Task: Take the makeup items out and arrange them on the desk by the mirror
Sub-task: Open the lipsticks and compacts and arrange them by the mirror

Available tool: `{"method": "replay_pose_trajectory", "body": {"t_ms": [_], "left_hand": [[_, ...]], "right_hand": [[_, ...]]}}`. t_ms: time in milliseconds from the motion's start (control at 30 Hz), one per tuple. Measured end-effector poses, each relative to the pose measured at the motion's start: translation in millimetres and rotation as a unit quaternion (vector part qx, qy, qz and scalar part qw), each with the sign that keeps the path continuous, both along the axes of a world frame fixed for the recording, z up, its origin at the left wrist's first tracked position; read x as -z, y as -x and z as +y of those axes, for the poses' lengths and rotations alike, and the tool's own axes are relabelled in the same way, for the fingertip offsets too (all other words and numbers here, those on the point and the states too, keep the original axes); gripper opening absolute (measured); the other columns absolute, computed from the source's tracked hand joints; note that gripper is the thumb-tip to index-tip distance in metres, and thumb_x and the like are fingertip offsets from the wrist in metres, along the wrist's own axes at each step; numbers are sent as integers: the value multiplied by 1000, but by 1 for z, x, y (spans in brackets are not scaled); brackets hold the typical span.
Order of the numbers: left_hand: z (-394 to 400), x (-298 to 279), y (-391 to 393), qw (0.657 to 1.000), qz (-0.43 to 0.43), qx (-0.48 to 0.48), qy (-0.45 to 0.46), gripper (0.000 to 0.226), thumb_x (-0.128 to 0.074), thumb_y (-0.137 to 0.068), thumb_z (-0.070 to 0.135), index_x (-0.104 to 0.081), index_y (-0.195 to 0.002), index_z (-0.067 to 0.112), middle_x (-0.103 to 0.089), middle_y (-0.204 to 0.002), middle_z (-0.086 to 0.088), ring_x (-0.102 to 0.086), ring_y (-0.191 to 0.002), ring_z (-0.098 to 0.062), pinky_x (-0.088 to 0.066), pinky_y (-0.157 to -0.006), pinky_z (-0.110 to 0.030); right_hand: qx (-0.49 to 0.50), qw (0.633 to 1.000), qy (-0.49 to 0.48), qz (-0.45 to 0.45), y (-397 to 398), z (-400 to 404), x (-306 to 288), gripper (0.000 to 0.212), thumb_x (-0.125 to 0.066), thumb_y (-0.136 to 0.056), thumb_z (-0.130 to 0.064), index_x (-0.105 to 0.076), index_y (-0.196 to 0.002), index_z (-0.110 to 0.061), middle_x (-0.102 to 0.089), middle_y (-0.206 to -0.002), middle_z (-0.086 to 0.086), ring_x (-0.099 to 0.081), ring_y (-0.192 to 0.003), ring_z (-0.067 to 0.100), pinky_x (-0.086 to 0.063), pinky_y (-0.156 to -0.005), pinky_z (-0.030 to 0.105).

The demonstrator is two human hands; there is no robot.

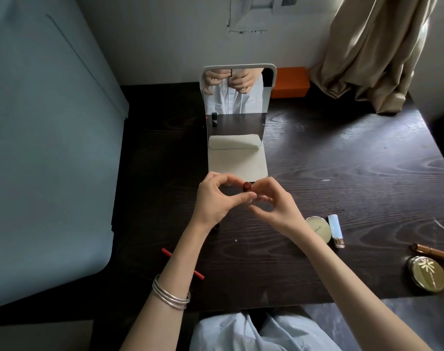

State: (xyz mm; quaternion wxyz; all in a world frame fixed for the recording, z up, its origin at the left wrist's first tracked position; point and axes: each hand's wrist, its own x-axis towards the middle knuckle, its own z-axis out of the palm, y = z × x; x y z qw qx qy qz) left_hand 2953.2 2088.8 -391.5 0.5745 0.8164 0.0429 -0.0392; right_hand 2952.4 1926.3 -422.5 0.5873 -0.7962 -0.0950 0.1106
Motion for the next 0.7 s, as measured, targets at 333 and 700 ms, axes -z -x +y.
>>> {"method": "replay_pose_trajectory", "body": {"t_ms": [333,700], "left_hand": [[-3,8,-11,999,38,15,25,22,-85,-62,21,-68,-72,32,-62,-77,15,-55,-88,-5,-40,-74,-4],[-6,24,-50,999,35,15,2,40,-82,-68,21,-66,-104,22,-64,-106,12,-55,-98,-7,-31,-73,6]], "right_hand": [[-18,999,29,26,-8,-5,0,38,-74,-73,-1,-57,-95,-28,-68,-88,-14,-64,-84,-2,-51,-83,22],[125,992,2,27,-72,-39,24,33,-73,-73,1,-59,-87,-26,-72,-92,1,-68,-89,11,-53,-82,21]]}}
